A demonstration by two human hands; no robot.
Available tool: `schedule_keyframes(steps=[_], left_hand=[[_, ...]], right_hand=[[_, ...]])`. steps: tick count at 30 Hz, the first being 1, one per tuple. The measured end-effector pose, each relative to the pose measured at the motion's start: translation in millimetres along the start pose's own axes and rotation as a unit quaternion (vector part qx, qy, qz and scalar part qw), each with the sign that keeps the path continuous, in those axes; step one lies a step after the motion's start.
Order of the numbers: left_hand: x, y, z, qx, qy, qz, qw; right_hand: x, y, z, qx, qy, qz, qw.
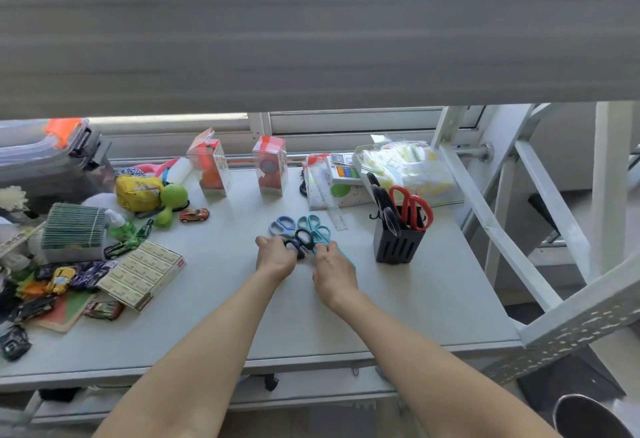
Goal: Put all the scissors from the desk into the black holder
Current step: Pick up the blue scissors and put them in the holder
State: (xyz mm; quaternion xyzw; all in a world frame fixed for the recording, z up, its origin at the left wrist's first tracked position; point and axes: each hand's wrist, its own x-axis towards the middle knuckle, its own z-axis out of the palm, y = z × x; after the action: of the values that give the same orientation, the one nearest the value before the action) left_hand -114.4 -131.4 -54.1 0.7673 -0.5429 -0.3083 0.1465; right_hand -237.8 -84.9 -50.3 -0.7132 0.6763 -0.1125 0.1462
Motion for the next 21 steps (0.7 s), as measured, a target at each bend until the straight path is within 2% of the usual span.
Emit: schedule_keyframes(steps=[4, 9, 15, 18, 21], left_hand=[[-1.3, 3.2, -1.8, -0.108, 0.006, -0.019, 0.994], [-24.7, 21.4, -16.6, -0.272, -0.067, 0.039, 0.959], [-59.3, 39.8, -39.9, -0.301, -0.205, 0.173, 0.915], [-64.1, 49.8, -37.9, -0.307, -0.198, 0.18, 0.913], [-63.9, 59.0, -28.3, -0.299, -0.181, 0.177, 0.92]], right_hand=[[2.8, 1.3, 4.9, 0.004, 0.028, 0.0, 1.0], [-8.8, 10.6, -1.4, 0.054, 0.091, -0.019, 0.994], [-38.7, 41.2, -20.1, 0.143, 0.218, -0.057, 0.964], [-63.2, 67.2, -30.1, 0.232, 0.244, -0.072, 0.939], [-84.0, 92.1, -49.2, 0.303, 0.31, -0.077, 0.898]])
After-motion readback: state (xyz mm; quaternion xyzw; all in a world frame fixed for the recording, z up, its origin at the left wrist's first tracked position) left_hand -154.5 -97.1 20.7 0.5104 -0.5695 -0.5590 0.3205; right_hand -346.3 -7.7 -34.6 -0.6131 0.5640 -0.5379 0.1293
